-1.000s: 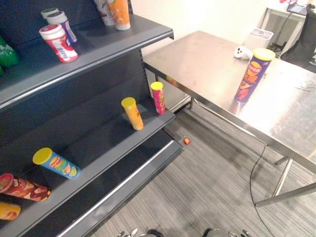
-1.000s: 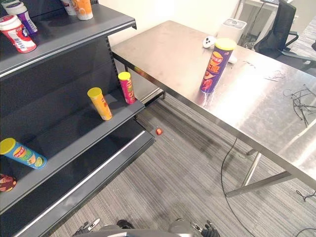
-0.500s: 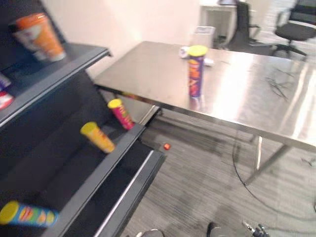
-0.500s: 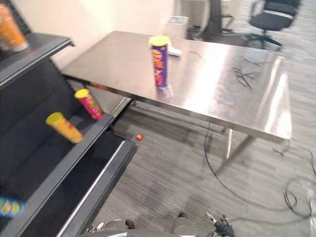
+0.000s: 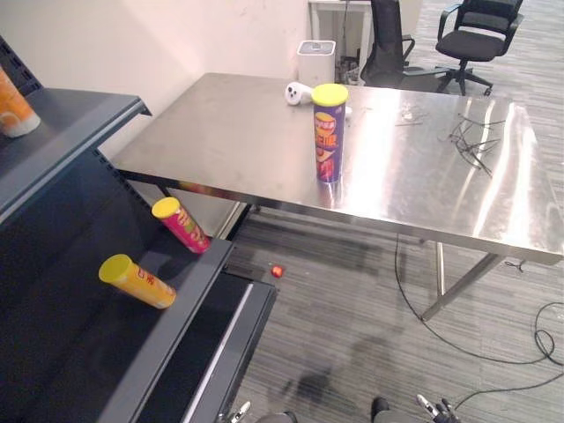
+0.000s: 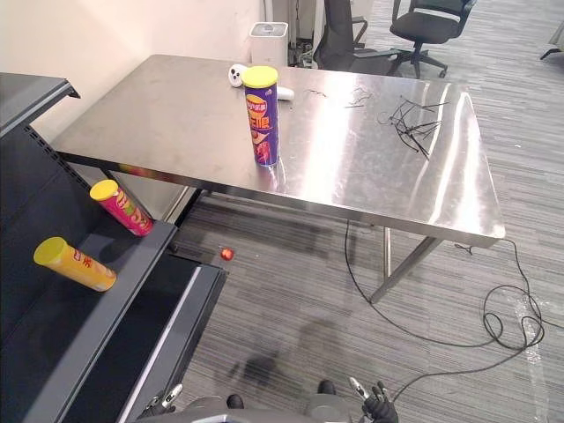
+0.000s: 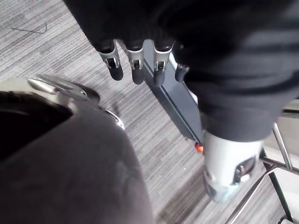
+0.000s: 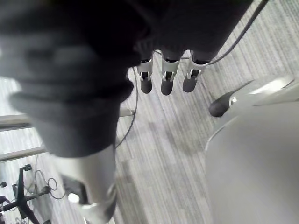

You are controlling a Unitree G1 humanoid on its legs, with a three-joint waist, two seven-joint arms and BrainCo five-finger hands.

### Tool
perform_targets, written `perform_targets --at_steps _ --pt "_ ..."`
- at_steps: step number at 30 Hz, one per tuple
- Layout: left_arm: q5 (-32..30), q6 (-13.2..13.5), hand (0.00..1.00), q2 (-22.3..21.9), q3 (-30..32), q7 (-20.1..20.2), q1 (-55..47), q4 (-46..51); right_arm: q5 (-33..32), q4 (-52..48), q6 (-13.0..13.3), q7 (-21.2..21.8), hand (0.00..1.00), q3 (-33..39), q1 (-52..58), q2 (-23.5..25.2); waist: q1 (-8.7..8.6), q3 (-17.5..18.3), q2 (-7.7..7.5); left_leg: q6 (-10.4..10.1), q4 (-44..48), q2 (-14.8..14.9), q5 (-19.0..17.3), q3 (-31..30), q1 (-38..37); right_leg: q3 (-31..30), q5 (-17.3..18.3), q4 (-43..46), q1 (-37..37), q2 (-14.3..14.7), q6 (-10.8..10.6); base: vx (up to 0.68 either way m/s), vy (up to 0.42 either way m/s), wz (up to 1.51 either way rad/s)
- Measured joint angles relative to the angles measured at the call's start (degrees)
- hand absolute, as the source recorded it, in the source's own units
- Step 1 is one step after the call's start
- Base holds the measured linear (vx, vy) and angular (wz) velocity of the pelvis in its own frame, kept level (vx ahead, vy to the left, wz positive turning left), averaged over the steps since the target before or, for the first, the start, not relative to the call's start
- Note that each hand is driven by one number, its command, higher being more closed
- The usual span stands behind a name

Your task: Put the gum and the chips on the shelf.

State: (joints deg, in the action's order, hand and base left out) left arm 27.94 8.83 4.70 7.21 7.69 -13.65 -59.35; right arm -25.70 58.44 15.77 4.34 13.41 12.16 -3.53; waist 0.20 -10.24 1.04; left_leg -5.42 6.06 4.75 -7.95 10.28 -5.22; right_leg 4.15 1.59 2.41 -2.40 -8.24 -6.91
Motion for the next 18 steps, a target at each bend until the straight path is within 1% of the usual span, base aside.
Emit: perform_targets --at_steps 1,3,6,7,8,9,11,12,13,14,15,16,17,18 --pt "0.00 0.07 0.00 0.09 -0.13 0.00 0.00 -0.01 0.06 0.14 -0.23 0.08 0.00 -0.34 0.02 0.07 0.00 0.03 -0.40 0.15 0.00 0.00 -0.09 -0.04 0.00 0.01 -0.02 -0.01 0.02 0.01 -0.02 0.00 0.000 0.00" --pt "0.00 0.12 0.00 0.28 -0.13 0.08 0.00 -0.02 -1.76 0.77 -0.58 1.04 0.00 -0.35 0.01 0.09 0.07 0.16 -0.73 0.60 0.00 0.03 -0.44 -0.05 0.00 0.02 -0.26 -0.33 0.06 0.06 -0.37 -0.05 0.011 -0.01" --pt "0.00 0.26 0.00 0.44 -0.13 0.11 0.00 -0.01 -4.63 0.98 -0.35 -0.16 0.00 -0.34 0.04 0.14 0.17 0.18 -1.07 1.05 0.04 -0.08 -0.87 -0.06 0.05 -0.02 -0.77 -0.52 0.26 -0.12 -0.90 -0.09 0.021 -0.03" --pt "0.01 0.53 0.00 0.58 -0.11 0.08 -0.02 0.02 -4.75 0.98 0.18 -1.14 0.00 -0.32 0.07 0.16 0.27 0.29 -1.40 1.12 0.08 -0.14 -0.82 -0.02 0.13 -0.03 -0.95 -0.73 0.30 -0.21 -0.85 -0.11 0.016 -0.06" --pt "0.00 0.55 0.00 0.75 -0.11 0.05 -0.18 0.05 -4.78 0.56 1.51 -2.68 0.00 -0.27 -0.05 0.27 0.30 0.45 -1.79 1.14 0.03 -0.18 -0.80 0.04 0.29 -0.01 -0.86 -1.30 0.42 -0.30 -0.78 -0.13 0.009 -0.05" --pt "-0.01 0.53 0.00 0.80 -0.12 0.04 -0.25 0.10 -4.80 -0.31 2.06 -3.67 0.00 -0.14 -0.01 0.34 0.32 0.56 -2.02 1.15 -0.07 -0.19 -0.78 0.03 0.57 0.06 -0.70 -1.41 0.61 -0.34 -0.56 -0.11 0.002 -0.05" --pt "-0.14 0.38 0.00 1.24 -0.19 -0.08 -0.90 1.04 -4.58 -9.29 3.65 -8.75 0.00 1.42 0.32 0.92 0.33 0.92 -2.39 0.94 -0.02 -0.22 -0.67 0.02 2.49 1.55 -0.63 -1.34 2.48 -1.06 -0.74 -0.09 0.001 -0.05" --pt "-0.14 0.34 0.00 1.24 -0.25 -0.10 -1.15 1.50 -4.52 -12.55 3.81 -9.73 0.00 1.66 0.29 1.04 0.34 0.95 -2.44 0.98 0.04 -0.22 -0.63 -0.03 3.08 1.90 -0.63 -1.35 3.03 -1.20 -0.73 -0.07 0.001 -0.03" --pt "-0.33 0.02 0.00 1.32 -0.30 -0.14 -1.54 2.73 -3.29 -19.51 3.98 -12.62 0.00 1.69 0.25 1.14 0.61 0.93 -2.66 1.10 0.12 -0.21 -0.57 -0.11 4.15 2.24 -0.79 -1.36 4.04 -1.32 -0.50 -0.03 -0.001 -0.01" --pt "-0.57 -0.12 0.00 1.42 -0.40 -0.15 -1.58 3.27 -2.82 -22.78 4.15 -13.87 0.00 1.77 0.21 1.12 0.98 0.85 -2.83 1.17 0.10 -0.20 -0.53 -0.12 4.47 2.34 -0.80 -1.34 4.38 -1.34 -0.50 0.00 0.000 0.00" --pt "-1.32 -0.22 0.00 1.92 -1.12 -0.14 -1.63 4.53 -1.54 -28.63 4.28 -15.98 0.00 2.16 0.07 0.91 1.65 0.81 -3.29 1.18 0.17 -0.18 -0.49 -0.27 5.07 2.50 -1.05 -1.32 4.89 -1.31 -0.32 0.02 -0.006 0.06" --pt "-1.84 -0.21 0.00 2.52 -1.56 -0.11 -1.92 5.85 -1.10 -32.96 4.43 -17.16 0.00 2.75 -0.96 0.55 1.92 0.56 -3.95 1.03 0.20 -0.22 -0.36 -0.46 5.27 2.60 -1.49 -1.26 5.06 -1.31 -0.37 0.03 -0.005 0.07" --pt "-1.87 -0.26 0.00 2.76 -1.81 -0.10 -1.93 6.07 -1.09 -34.98 4.45 -17.44 0.00 3.41 -1.79 0.44 2.01 0.52 -4.02 0.85 0.23 -0.23 -0.26 -0.57 5.39 2.75 -1.61 -1.27 5.10 -1.28 -0.41 0.05 -0.001 0.10" --pt "-1.98 -0.60 0.00 3.26 -1.89 -0.12 -1.94 6.61 -1.08 -39.05 4.47 -17.64 0.00 5.09 -3.24 0.31 1.95 0.26 -4.49 0.82 0.55 -0.24 -0.30 -1.00 6.07 3.06 -1.99 -1.34 5.39 -1.21 -0.43 0.08 0.005 0.12"
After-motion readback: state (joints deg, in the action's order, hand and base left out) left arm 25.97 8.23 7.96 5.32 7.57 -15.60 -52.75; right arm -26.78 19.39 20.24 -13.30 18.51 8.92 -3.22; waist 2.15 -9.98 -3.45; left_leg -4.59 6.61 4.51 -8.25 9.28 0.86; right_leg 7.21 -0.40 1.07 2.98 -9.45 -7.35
